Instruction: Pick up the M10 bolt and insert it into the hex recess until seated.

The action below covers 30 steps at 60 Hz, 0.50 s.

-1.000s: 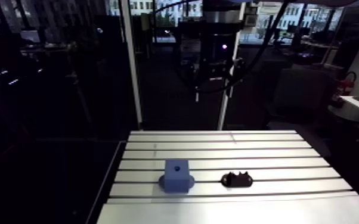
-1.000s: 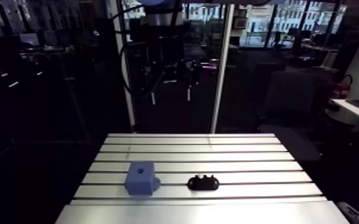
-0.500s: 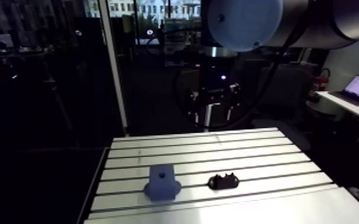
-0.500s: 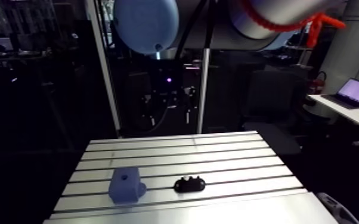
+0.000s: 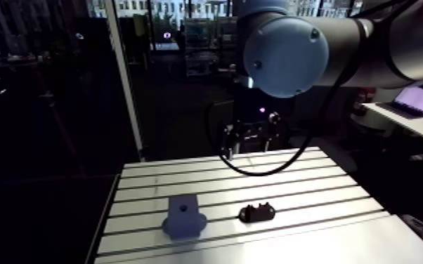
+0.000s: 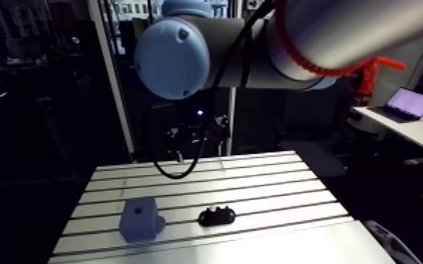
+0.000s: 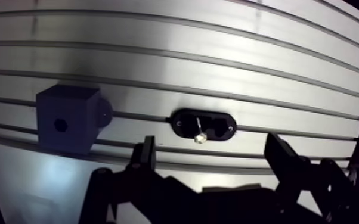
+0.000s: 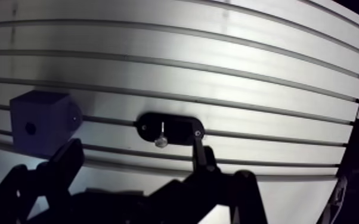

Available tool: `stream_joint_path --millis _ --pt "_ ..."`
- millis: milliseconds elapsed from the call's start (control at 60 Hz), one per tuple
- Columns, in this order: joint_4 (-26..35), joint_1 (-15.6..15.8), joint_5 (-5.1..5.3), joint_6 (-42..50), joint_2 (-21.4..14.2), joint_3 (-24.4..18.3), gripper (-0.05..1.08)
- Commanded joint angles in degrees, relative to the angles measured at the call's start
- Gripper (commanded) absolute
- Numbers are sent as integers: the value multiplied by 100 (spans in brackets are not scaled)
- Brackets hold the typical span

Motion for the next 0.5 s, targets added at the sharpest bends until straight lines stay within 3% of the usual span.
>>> stream_joint_path --millis 17,500 --pt "-723 -56 66 -28 34 304 0" --pt "-522 -123 51 -108 246 373 7"
